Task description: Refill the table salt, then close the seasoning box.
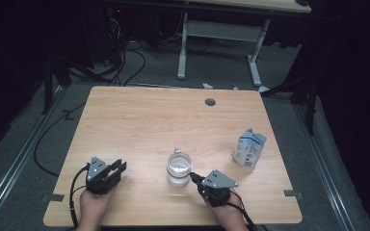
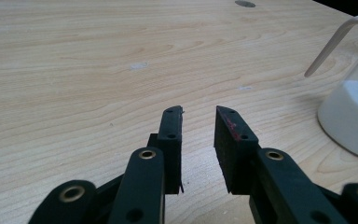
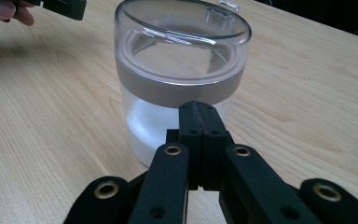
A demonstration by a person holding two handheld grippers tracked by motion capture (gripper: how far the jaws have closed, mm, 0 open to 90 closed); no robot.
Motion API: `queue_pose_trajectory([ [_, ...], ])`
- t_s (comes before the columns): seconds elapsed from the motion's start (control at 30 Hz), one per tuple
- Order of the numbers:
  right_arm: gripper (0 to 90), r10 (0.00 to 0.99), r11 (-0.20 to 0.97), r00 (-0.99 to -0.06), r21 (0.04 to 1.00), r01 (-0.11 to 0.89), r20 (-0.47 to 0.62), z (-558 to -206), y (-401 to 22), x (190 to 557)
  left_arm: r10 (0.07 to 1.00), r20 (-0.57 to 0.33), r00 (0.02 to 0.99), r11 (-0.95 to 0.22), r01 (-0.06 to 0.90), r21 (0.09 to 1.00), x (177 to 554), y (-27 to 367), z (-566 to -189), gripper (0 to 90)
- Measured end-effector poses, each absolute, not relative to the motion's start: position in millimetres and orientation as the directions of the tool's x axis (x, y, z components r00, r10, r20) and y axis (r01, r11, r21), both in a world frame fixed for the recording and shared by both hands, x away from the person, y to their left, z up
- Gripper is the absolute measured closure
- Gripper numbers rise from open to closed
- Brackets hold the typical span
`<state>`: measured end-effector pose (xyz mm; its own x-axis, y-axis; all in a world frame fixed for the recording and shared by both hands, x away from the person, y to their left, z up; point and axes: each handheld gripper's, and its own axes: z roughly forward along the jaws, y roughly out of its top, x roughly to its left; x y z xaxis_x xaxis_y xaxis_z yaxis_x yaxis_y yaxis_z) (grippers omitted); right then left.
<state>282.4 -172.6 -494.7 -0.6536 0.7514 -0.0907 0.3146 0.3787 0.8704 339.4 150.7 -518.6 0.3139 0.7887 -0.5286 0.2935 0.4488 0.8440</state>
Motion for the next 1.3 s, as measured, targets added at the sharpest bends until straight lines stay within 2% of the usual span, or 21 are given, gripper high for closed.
queue_pose_trajectory([
  [0.63,88.2,0.733,0.386,-0.674,0.87,0.306,-0.088,-495.1,-165.4,279.5,0.785,-0.535,0.313,0.455,0.296,0.84,338.4,150.6,-519.7,72.2],
  [0.8,81.4,0.743,0.375,-0.664,0.875,0.307,-0.086,-493.7,-172.9,280.6,0.787,-0.532,0.311,0.453,0.294,0.842,337.6,151.6,-520.1,70.3],
  [1.13,63.7,0.848,0.28,-0.528,0.878,0.387,-0.038,-500.8,-239.8,296.7,0.792,-0.532,0.299,0.457,0.286,0.842,333.4,157.3,-520.4,66.2],
  [1.3,58.1,0.895,0.239,-0.444,0.881,0.41,-0.036,-503.8,-279.8,294.4,0.789,-0.543,0.287,0.471,0.286,0.835,333.8,162.0,-521.6,63.2],
])
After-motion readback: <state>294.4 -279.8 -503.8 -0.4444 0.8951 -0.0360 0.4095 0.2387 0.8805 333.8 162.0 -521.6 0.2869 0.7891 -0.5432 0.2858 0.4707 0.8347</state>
